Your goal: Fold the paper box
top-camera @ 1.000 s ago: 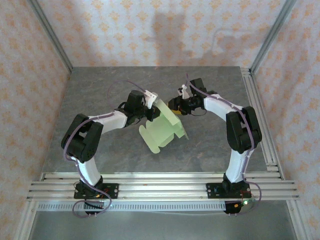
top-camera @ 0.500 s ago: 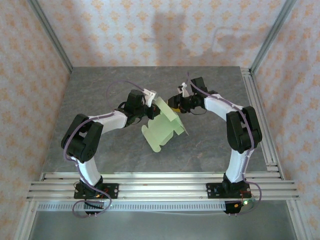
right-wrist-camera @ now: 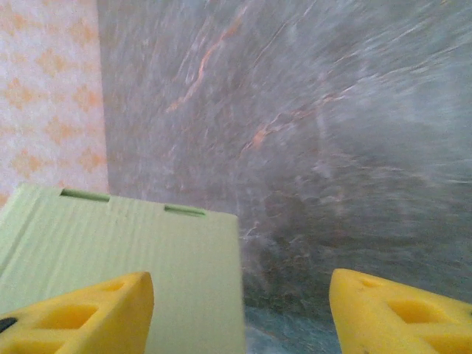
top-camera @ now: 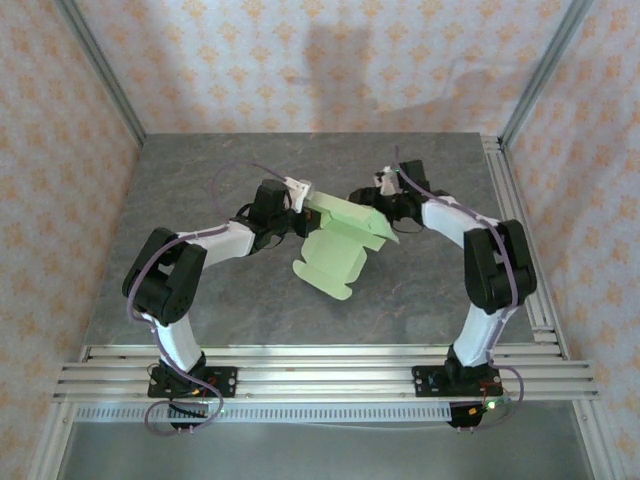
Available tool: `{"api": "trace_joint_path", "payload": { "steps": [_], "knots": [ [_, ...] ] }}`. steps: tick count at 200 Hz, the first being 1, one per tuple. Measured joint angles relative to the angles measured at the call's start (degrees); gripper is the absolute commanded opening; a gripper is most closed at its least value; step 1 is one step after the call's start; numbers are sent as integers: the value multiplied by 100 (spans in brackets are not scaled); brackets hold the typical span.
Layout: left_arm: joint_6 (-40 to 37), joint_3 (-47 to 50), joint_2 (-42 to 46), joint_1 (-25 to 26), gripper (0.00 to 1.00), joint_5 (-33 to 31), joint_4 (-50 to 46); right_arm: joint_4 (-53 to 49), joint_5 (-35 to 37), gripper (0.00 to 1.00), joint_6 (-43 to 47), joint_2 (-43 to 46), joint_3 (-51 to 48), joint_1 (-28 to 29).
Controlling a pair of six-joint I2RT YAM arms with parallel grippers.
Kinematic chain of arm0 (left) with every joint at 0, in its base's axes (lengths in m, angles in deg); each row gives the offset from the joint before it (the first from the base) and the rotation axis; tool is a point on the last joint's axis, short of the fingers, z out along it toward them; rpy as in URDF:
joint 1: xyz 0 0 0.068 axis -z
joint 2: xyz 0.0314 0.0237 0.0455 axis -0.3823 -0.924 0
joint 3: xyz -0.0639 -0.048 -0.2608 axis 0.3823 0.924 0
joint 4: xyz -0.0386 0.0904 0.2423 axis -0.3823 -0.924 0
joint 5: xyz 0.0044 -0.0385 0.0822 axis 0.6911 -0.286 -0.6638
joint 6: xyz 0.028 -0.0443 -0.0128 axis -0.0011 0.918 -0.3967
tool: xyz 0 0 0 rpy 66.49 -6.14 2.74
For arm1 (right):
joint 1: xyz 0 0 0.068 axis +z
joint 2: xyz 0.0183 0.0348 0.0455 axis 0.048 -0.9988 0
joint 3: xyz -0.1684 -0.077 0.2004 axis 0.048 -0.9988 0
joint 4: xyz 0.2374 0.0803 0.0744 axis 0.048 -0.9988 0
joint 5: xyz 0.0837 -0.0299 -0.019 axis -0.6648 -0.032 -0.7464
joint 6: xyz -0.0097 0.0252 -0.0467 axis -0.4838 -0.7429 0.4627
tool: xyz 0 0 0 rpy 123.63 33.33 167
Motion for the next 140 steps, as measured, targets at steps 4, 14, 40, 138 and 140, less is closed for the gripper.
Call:
{"api": "trace_joint_path", "payload": {
  "steps": [4,14,40,138,140],
  "knots": [
    [90,7,0,0,0,-20,70,57,90,66,-90,111,-81,-85],
    [319,57,0,-26,0,-68,341,160,271,66,-236,393,-243,-293],
    [997,219,0,-61,0,-173,999,428,844,66,-629,1091,-555,-824],
    [3604,160,7,-66,0,-267,2577,1434,424,67,-1534,2562,-1399,-1043],
    [3633,140,7,-66,0,-267,2581,1458,396,67,-1552,2562,-1399,-1029]
  ]
}}
